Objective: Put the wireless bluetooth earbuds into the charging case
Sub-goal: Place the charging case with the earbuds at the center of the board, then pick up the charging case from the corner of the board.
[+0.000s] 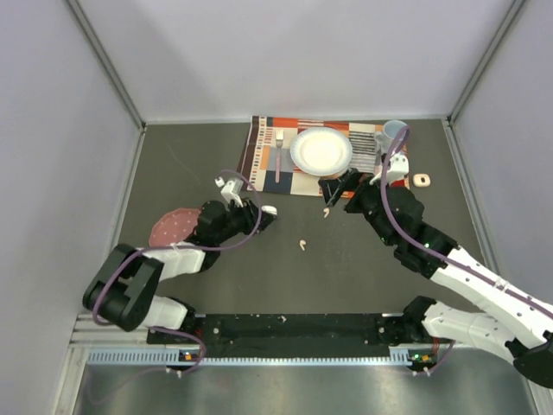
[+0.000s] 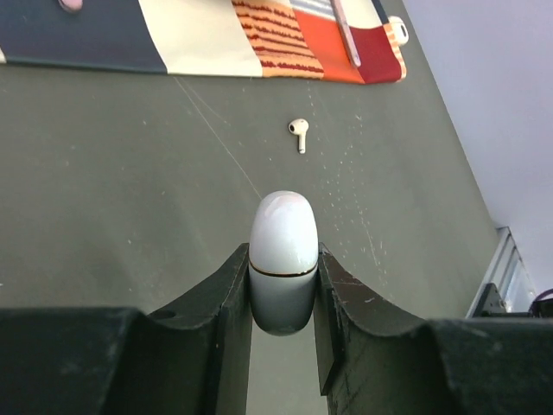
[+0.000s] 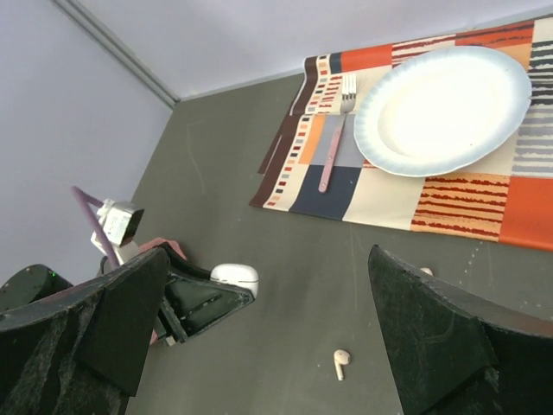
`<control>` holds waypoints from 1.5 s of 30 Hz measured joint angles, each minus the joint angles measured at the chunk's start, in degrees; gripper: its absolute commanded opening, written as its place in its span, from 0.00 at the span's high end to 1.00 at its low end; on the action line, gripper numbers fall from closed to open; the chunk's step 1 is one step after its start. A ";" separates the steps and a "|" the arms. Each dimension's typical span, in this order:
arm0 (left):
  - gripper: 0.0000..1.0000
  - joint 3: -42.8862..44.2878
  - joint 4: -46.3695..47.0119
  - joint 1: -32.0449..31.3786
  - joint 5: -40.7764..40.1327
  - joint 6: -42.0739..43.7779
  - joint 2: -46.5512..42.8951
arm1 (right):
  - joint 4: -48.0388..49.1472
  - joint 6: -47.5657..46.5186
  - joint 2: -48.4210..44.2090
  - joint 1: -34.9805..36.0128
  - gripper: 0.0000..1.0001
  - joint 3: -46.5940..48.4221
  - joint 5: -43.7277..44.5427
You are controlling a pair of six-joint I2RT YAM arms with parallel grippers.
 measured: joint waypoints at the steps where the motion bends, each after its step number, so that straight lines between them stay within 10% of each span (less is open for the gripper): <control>1: 0.98 0.55 0.31 0.02 0.55 -0.61 1.64 | -0.20 0.09 -0.35 -0.22 0.01 -0.31 0.13; 16: 0.80 -0.98 22.64 4.87 6.95 -17.35 28.09 | -2.43 0.11 -0.66 -1.49 0.01 -0.61 0.72; 33: 0.36 -1.14 23.65 6.14 7.26 -18.08 27.43 | -3.04 0.09 3.85 -1.68 0.01 -0.42 -2.51; 45: 0.36 -0.94 17.81 6.62 7.06 -15.04 23.61 | -3.28 0.00 3.89 -1.73 0.01 0.26 -2.51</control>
